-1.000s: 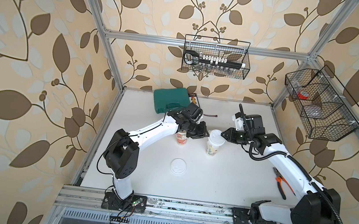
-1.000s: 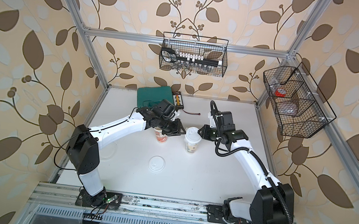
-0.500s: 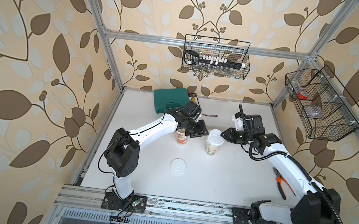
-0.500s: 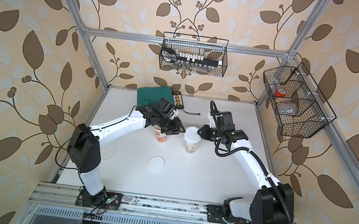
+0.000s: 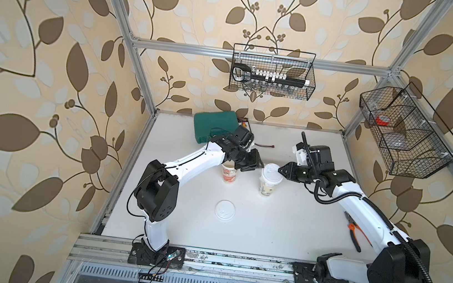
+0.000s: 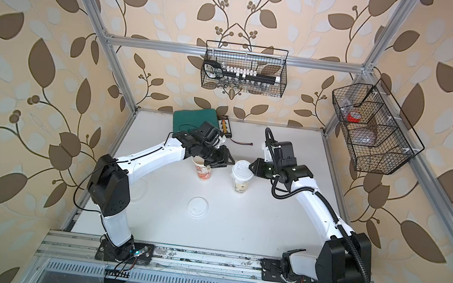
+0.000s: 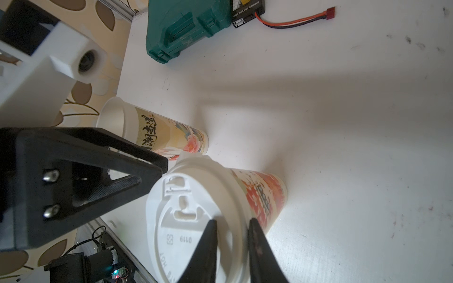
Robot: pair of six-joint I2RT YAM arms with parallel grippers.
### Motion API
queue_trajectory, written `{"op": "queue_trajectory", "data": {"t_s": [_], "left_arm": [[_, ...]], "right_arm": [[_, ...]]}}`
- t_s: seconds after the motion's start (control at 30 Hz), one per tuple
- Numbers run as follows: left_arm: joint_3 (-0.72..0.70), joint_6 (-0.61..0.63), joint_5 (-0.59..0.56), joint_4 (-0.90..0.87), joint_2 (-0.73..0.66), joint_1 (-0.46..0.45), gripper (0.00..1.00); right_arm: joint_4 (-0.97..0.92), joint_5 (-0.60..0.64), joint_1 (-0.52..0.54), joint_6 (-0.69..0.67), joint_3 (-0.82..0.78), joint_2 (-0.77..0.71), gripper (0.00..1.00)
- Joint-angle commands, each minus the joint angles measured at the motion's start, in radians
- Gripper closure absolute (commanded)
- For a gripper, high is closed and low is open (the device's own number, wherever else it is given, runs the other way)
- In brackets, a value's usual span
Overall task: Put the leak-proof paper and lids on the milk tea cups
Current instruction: Secure the cup lid on the cup.
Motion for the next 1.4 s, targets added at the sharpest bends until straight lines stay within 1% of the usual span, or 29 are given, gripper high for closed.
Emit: {"op": "queue_trajectory", "data": {"t_s": [0.0,0.2,0.43,0.6,0.7,0.93,1.0,1.07,1.13,1.3,1.37], "left_arm": [[0.023,0.004,0.033,0.029,0.015,0.01,0.57],[0.02,0.012,0.061,0.052,0.032,0.01,0.55],[-0.043,0.009,0.057,0.071,0.005,0.009,0.57],[-0.069,0.006,0.038,0.067,-0.019,0.009,0.57],[-0.071,0.007,0.024,0.059,-0.033,0.009,0.57],[-0.007,0.033,-0.019,0.002,-0.046,0.008,0.5],[0.015,0.039,-0.026,-0.011,-0.047,0.009,0.47],[0.03,0.041,-0.029,-0.02,-0.049,0.009,0.47],[0.042,0.043,-0.034,-0.03,-0.051,0.008,0.45],[0.065,0.054,-0.054,-0.055,-0.061,0.012,0.43],[0.07,0.058,-0.057,-0.061,-0.07,0.011,0.41]], "right_arm": [[-0.082,0.017,0.008,-0.016,-0.048,0.015,0.78],[-0.079,0.019,0.011,-0.015,-0.051,0.017,0.78],[-0.076,0.022,0.017,-0.016,-0.054,0.014,0.78],[-0.083,0.021,0.017,-0.006,-0.031,0.005,0.71],[-0.093,0.025,0.017,-0.002,-0.011,-0.003,0.71],[-0.103,0.031,0.017,0.001,0.01,0.001,0.68],[-0.106,0.034,0.017,0.002,0.024,0.002,0.66],[-0.113,0.034,0.017,0.001,0.045,0.003,0.64],[-0.122,0.041,0.017,0.0,0.068,0.003,0.61],[-0.142,0.046,0.017,-0.001,0.103,-0.004,0.57],[-0.149,0.048,0.017,0.001,0.106,-0.009,0.55]]}}
